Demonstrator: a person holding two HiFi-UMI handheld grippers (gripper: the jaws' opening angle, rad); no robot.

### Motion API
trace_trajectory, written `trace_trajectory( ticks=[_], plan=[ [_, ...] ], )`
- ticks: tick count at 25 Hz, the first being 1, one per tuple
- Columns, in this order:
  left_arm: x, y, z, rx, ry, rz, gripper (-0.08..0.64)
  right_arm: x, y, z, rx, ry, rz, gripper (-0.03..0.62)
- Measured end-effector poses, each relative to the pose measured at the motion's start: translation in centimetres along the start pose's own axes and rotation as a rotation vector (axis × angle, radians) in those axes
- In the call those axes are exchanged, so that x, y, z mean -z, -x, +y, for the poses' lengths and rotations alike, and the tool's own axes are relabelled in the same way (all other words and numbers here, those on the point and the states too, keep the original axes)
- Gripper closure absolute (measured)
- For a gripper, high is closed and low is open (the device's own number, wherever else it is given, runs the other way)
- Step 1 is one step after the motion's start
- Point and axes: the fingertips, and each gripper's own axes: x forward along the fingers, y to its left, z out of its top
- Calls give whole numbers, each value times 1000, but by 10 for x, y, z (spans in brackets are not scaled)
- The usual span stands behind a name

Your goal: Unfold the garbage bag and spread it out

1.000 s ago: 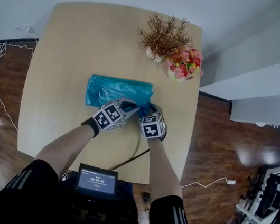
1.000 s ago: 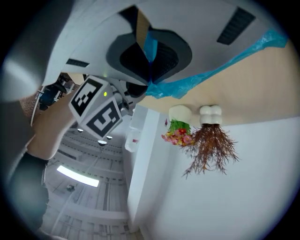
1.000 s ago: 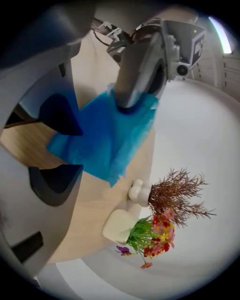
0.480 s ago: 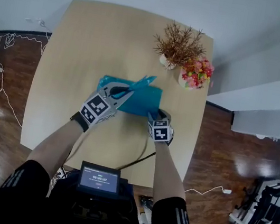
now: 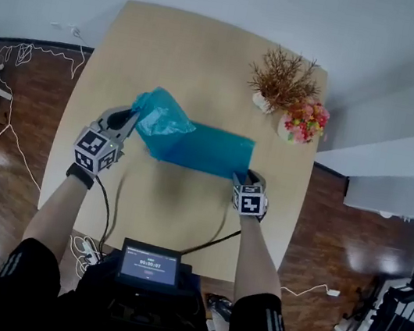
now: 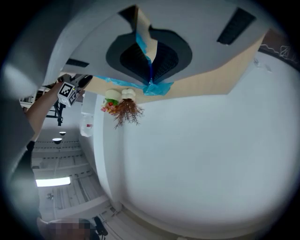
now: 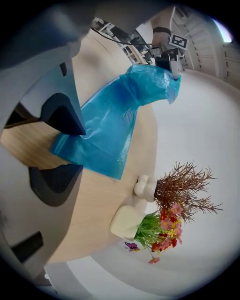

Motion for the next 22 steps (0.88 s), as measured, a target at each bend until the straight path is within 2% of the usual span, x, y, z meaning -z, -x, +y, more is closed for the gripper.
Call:
trace_trajectory(
  ticks=[6, 11, 16, 19, 22],
  plan=[
    [58, 51, 61, -130, 6, 127, 560, 2, 0, -2, 29, -11, 5, 357],
    [107, 81, 100, -192, 17, 267, 548, 5, 0, -4, 56, -12, 18, 357],
    [148, 93, 122, -219, 3, 450, 496, 0, 4, 1, 62, -14, 24, 357],
    [171, 99, 129, -240, -14, 613, 461, -3, 7, 4, 68, -21, 24, 357],
    [198, 99, 136, -240, -14, 740, 390, 0, 3, 1, 72, 7, 33, 359]
  ],
)
